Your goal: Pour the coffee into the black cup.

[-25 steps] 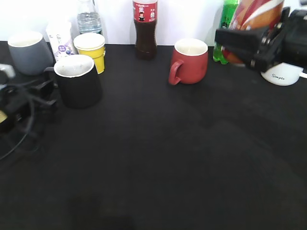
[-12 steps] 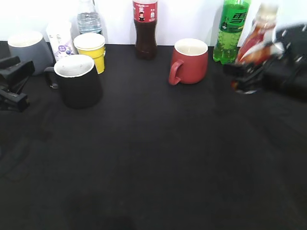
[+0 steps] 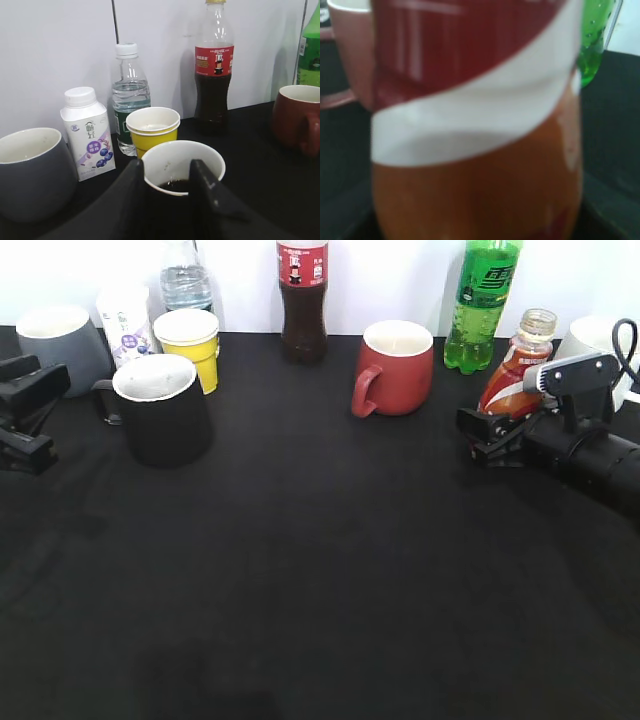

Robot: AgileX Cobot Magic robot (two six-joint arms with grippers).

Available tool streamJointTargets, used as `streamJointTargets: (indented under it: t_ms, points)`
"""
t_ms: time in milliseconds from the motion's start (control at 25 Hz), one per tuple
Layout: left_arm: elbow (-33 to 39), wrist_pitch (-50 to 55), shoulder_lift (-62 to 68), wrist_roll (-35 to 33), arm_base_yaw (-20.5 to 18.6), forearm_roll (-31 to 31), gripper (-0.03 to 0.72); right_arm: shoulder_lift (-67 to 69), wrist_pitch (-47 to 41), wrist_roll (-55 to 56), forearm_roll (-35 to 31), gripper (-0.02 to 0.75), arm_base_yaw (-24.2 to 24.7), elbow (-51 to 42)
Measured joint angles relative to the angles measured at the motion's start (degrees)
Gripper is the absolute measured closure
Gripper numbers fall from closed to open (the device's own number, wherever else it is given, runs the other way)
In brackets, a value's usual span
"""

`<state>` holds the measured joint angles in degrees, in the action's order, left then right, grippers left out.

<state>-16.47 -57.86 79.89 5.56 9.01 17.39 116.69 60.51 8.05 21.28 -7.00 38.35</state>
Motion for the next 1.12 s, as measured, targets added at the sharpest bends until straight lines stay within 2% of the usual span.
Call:
streamJointTargets:
  t_ms: [120, 160, 240, 400, 520, 640, 760, 840, 960, 1080, 1120]
  points:
    - [0.0, 0.0, 0.0, 0.0, 0.0, 0.0, 0.449, 0.0, 0.2, 0.2, 0.0, 0.174, 0.0, 0.0]
    - [0.0, 0.0, 0.0, 0.0, 0.0, 0.0, 0.449, -0.5, -1.1, 0.6, 0.0, 0.119, 0.0, 0.0]
    - [0.0, 0.0, 0.0, 0.0, 0.0, 0.0, 0.449, -3.2, -4.3, 1.1, 0.0, 0.080, 0.0, 0.0]
    - [0.0, 1.2, 0.0, 0.0, 0.0, 0.0, 0.449, -5.5, -6.2, 1.7, -0.5, 0.076, 0.0, -3.2]
    - [0.0, 4.2, 0.0, 1.6, 0.0, 0.0, 0.447, -5.7, -4.2, 1.8, -1.9, 0.076, 0.0, -8.0]
    - [0.0, 6.2, 0.0, 3.4, 0.0, 0.0, 0.405, -7.4, -1.5, 1.8, -3.9, 0.076, 0.0, -11.8]
    - [0.0, 7.9, -0.6, 6.0, 0.0, 0.0, 0.356, -12.3, -3.4, 1.8, -5.2, 0.076, 0.0, -13.8]
    - [-0.1, 13.7, -3.0, 7.9, 0.0, 0.0, 0.351, -17.1, -9.0, 1.8, -5.2, 0.081, 0.0, -15.1]
    - [-3.5, 29.8, -8.3, 12.3, 0.4, -0.2, 0.348, -27.5, -25.1, 1.8, -4.8, 0.094, 0.0, -15.2]
    - [-11.9, 54.3, -11.1, 13.8, 6.2, -1.5, 0.344, -39.6, -45.8, 4.1, -4.7, 0.107, 0.0, -14.3]
    - [-14.8, 61.8, -11.8, 13.8, 7.8, -5.1, 0.344, -44.2, -54.6, 5.4, -4.7, 0.111, -0.1, -12.7]
